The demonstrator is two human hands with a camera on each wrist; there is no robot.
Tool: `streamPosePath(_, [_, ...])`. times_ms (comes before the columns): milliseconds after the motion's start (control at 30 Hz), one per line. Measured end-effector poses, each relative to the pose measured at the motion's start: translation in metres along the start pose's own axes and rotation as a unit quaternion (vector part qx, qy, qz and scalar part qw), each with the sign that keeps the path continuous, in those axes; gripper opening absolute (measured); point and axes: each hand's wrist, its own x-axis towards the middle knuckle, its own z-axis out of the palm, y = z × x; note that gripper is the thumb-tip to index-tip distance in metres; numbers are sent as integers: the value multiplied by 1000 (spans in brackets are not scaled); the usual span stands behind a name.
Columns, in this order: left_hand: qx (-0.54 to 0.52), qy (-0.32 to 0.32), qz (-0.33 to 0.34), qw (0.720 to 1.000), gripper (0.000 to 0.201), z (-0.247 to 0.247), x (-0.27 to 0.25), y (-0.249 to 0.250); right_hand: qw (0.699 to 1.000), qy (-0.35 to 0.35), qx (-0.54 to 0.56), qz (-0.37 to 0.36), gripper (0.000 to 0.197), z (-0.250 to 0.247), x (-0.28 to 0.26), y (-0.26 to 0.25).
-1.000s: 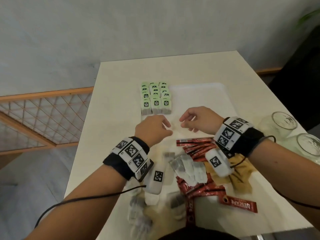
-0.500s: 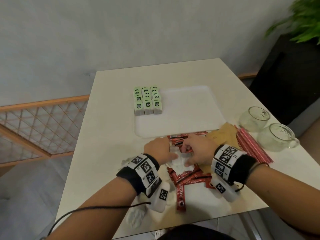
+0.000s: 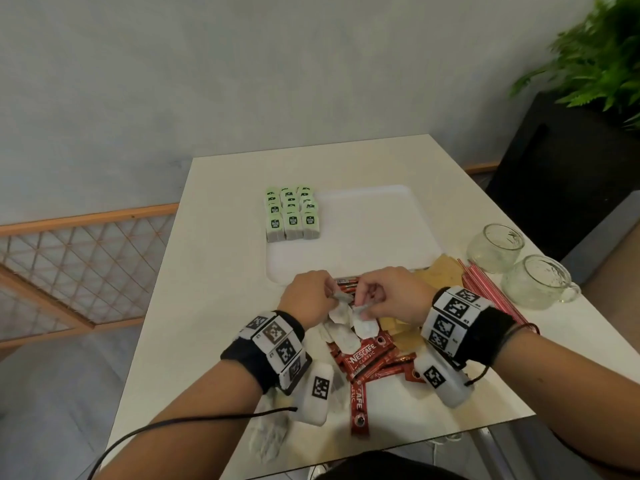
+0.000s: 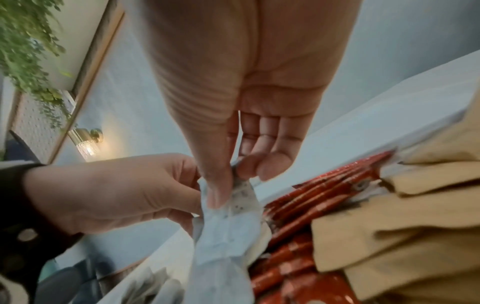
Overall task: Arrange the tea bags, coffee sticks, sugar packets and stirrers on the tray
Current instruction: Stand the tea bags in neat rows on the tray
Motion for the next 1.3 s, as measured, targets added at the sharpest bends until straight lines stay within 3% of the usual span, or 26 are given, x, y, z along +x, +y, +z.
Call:
streamPosePath(233, [-78,-31,58,995,32,-6,2,18,998,50,29,-26,43,-1,9,-3])
streamPosePath(467, [-142,-21,106,984,58,-19,9,21,998,60,-33,-5,37,-15,14,-11])
streamPosePath(633, [-172,-19,114,978,58,-25,11,21,994,41,-98,12,30,-19,18,-12])
streamPosePath(733, [-51,-55,82,994,54,-24,10,11,992,56,-108,22,23,-18,16,-4])
streamPosePath(833, [121,-100,42,987,48,-11,8,-3,993,65,-93,35,20,-19,13,2])
streamPosePath(1000, [171,-74,17,982,33,5,8,-12,994,70,-72,34,19,-20,9,4])
streamPosePath(1167, [126,-71,41,989,23,-6,13,-15,997,49,-46,26,17,-30,7,4])
streamPosePath(1300, [-108,-11,-3,994,19,-16,13,-10,991,28,131,26,23,-37,8,0])
